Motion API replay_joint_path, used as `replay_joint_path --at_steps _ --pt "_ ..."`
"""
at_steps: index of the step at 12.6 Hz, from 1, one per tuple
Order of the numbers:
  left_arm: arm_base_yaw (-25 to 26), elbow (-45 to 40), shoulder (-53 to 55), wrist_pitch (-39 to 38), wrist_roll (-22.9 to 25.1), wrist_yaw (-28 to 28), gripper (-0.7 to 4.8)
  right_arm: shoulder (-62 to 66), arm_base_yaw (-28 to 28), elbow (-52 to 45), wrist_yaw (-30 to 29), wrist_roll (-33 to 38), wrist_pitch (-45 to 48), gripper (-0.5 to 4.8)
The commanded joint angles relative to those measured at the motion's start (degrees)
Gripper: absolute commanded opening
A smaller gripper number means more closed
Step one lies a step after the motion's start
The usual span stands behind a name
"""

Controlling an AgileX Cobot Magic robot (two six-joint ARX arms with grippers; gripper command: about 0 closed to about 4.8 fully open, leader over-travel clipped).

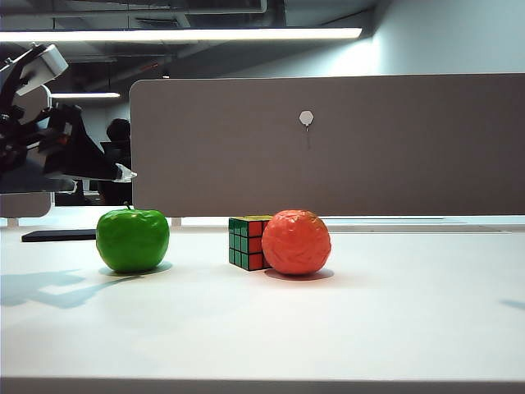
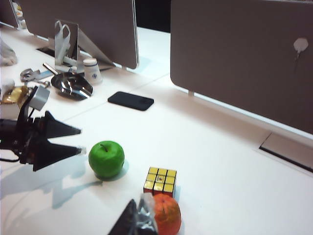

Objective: Move all the fruits on the tabletop near the face of the Rubik's cube that has the color most similar to each fruit.

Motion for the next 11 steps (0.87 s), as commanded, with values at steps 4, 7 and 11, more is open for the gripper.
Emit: replay_joint_path --at_steps 4,7,11 --pt "-0.13 3.78 7.76 5.14 1.84 1.53 4.79 -0.02 0.0 0.2 0.04 -0.17 -0.39 -0.06" --pt "-0.15 7.43 9.94 5.07 1.66 2.8 4.79 -0.02 0.0 0.2 0.07 -0.17 -0.39 -0.06" --pt "-4.98 9.57 15.72 5.16 1.7 0.83 4.79 0.0 -0.02 0.2 0.09 -0.33 -0.42 -0.06"
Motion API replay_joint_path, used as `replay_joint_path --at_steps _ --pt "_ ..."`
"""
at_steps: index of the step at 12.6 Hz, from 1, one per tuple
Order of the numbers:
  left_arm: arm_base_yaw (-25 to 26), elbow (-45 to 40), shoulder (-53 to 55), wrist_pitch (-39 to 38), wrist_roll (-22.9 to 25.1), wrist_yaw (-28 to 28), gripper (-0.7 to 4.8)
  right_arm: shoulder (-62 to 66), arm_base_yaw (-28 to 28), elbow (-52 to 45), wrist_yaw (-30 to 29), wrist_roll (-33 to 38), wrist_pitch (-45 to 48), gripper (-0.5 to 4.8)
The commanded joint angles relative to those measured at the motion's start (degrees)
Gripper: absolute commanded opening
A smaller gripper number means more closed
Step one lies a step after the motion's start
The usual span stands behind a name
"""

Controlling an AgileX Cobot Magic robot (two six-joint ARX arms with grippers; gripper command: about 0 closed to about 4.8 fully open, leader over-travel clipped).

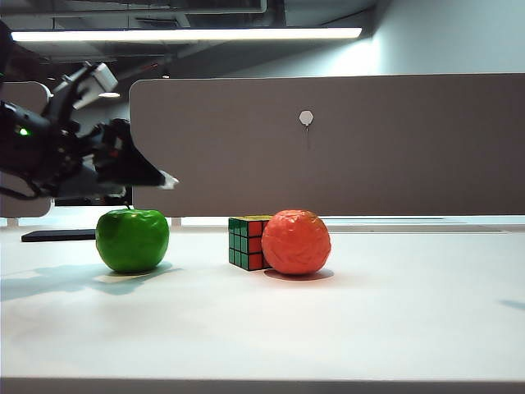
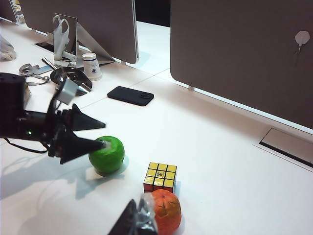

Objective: Move all the fruits on the tabletop near the face of the Rubik's cube that has the color most similar to each fruit.

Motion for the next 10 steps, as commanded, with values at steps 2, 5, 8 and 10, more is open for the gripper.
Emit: replay_joint_path --at_steps 2,5,8,10 --pt "-2.21 0.15 4.0 1.05 0.13 -3.98 4.79 0.0 -0.02 0.2 0.07 -0.17 0.66 -0.06" --pt "-2.21 0.17 4.0 6.16 -0.63 -4.9 4.79 0.0 -0.02 0.17 0.09 -0.79 -0.02 -0.06" --pt "-2.21 0.17 4.0 7.17 -1.53 -5.05 4.79 0.0 -0.02 0.17 0.11 -1.29 -0.87 -0.06" --pt "-2.21 0.17 4.0 6.91 -1.53 -7.5 4.79 0.0 -0.02 0.17 0.09 -1.29 -0.87 -0.06"
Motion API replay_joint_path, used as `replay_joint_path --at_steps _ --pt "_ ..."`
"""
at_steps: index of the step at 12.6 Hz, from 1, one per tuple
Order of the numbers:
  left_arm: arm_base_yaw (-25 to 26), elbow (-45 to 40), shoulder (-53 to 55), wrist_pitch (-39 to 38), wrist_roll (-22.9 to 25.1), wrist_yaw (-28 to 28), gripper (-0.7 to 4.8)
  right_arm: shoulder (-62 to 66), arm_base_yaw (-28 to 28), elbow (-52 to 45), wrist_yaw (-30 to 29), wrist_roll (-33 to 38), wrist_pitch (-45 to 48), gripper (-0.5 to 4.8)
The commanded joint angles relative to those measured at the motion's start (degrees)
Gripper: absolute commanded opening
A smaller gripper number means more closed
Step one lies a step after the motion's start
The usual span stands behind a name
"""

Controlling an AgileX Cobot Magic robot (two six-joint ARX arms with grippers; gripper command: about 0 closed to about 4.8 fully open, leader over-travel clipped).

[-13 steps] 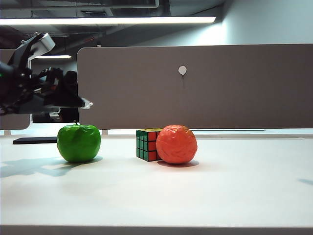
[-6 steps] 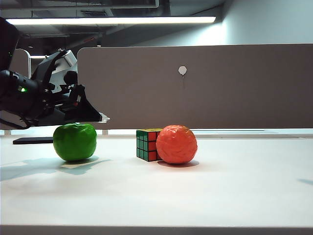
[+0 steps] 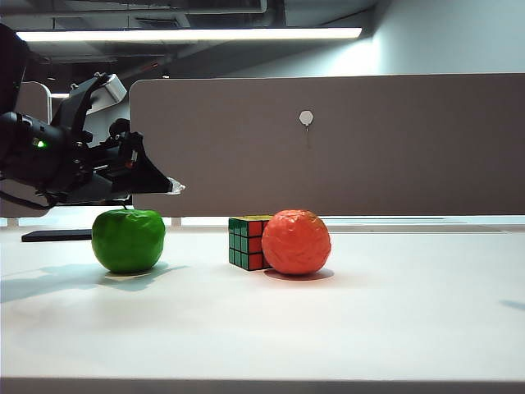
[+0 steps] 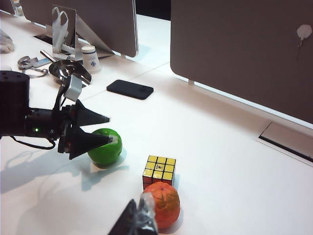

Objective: Move all the fruits on the tabletop near the face of the Rubik's cube that has the color most similar to each fruit.

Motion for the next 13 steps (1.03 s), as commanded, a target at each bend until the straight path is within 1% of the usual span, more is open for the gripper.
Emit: replay_joint_path --at_steps 1,3,5,8,10,13 --pt "-0.04 0.07 -0.11 0.46 0.13 -4.31 4.79 0.0 0.0 0.17 0.09 -0.24 0.57 -0.06" --pt "-0.04 0.09 0.55 -0.42 0.13 -4.94 4.79 0.0 0.0 0.17 0.07 -0.24 0.57 -0.06" --pt "-0.04 0.39 3.37 -2.01 -0.11 -4.92 4.79 0.0 0.0 0.17 0.07 -0.22 0.52 -0.06" --pt "-0.04 0.61 4.57 -2.03 -0.11 -4.72 4.79 -0.02 0.0 0.17 0.07 -0.22 0.55 -0.06" --pt "-0.04 0.76 4.59 -2.05 -0.09 -3.34 4.79 -0.02 0.0 0.17 0.07 -0.22 0.57 -0.06" --pt "-0.04 1.09 6.54 -2.05 -0.11 -3.8 4.79 -0.02 0.0 0.17 0.04 -0.22 0.57 -0.06"
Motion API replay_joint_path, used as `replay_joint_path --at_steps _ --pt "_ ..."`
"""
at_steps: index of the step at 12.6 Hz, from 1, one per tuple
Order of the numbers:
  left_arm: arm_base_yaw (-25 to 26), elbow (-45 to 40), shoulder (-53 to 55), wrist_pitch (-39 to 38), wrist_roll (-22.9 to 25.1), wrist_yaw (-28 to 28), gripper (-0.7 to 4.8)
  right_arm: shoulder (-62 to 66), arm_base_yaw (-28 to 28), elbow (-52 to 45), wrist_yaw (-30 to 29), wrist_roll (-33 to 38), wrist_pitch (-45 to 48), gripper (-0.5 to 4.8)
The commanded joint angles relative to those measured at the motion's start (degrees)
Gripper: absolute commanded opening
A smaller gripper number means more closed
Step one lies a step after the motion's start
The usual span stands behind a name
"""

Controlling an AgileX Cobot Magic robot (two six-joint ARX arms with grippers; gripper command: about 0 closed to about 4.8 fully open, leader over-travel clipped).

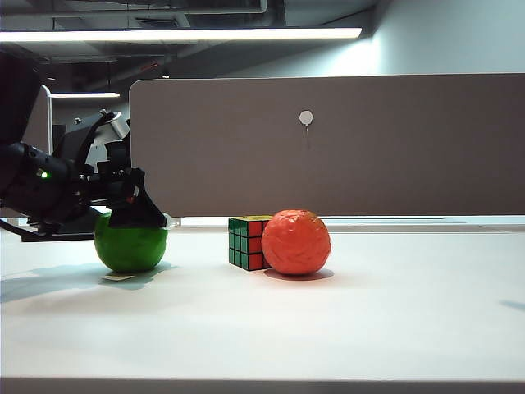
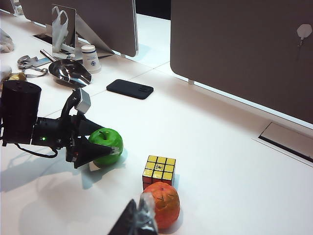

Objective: Move all the fruits on the tabletop near the face of the Rubik's cube that has the color most similar to each fruit.

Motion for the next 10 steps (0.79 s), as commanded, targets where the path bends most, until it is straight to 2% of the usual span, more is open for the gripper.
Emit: replay_joint_path --at_steps 1,7,9,10 --pt "-0.04 0.59 2.78 0.17 -0.39 0.39 4.79 -0.04 0.0 0.17 0.02 -0.22 0.61 -0.06" --pt "-4.33 0.61 3.52 0.57 -1.46 5.49 4.79 0.24 0.0 0.17 0.09 -0.28 0.66 -0.06" --pt "-4.35 0.61 3.52 0.66 -1.92 7.08 4.79 0.24 0.0 0.17 0.09 -0.42 0.61 -0.06" --pt "-4.35 0.61 3.52 1.03 -1.92 12.35 4.79 0.24 0.0 0.17 0.09 -0.42 0.63 -0.06"
